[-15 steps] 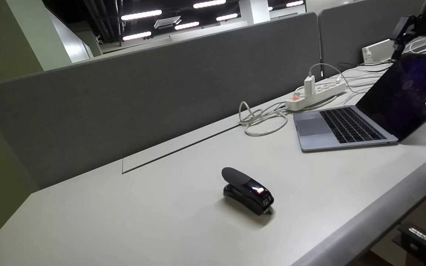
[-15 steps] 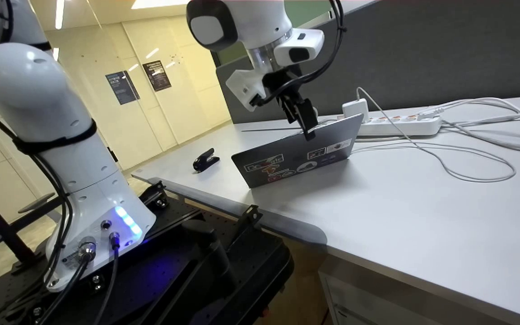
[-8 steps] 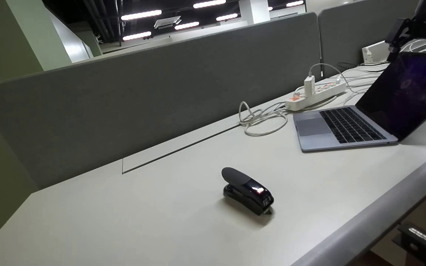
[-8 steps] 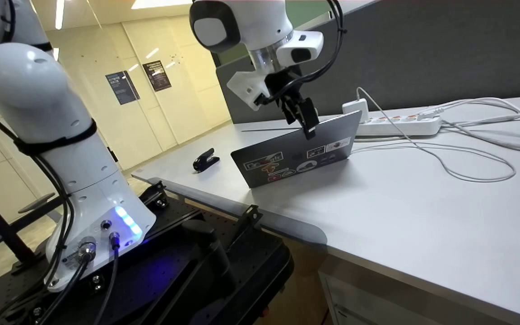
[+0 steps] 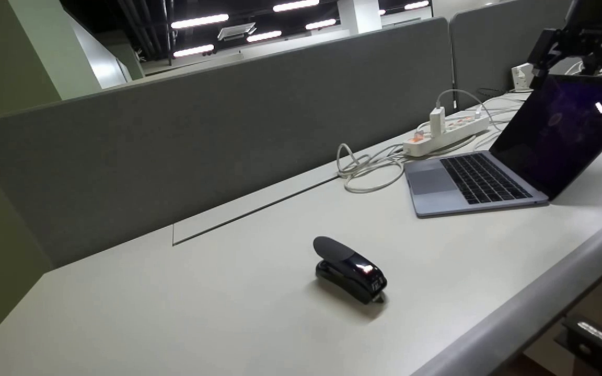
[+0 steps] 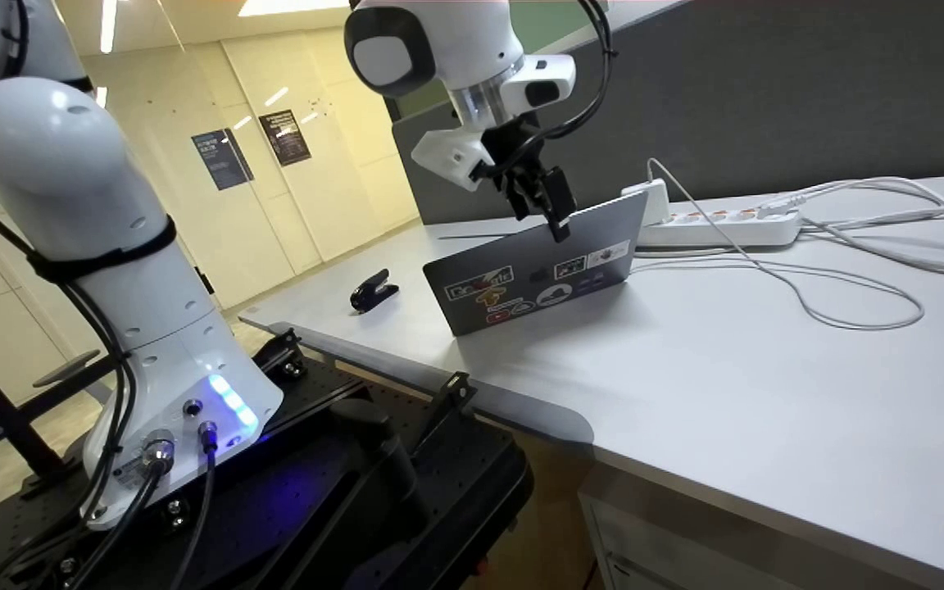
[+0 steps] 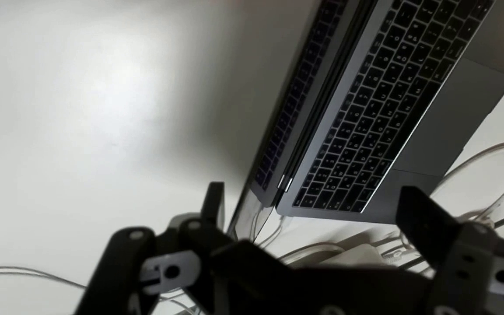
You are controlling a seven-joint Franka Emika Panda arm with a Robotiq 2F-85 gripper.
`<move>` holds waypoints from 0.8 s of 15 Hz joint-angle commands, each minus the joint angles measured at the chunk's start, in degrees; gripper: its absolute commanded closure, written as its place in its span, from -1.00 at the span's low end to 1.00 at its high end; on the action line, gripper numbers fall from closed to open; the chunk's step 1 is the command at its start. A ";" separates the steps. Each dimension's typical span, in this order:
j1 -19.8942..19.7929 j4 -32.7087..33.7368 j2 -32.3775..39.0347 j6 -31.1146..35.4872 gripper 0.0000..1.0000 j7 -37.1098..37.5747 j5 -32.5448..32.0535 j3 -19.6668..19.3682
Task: Close the silver laptop fully
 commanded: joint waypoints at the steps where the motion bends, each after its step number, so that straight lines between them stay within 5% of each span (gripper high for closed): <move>1: 2.08 -0.47 -1.91 1.71 -1.00 0.31 1.48 2.23; 12: 6.27 1.92 -1.28 5.35 -1.00 2.22 4.27 7.82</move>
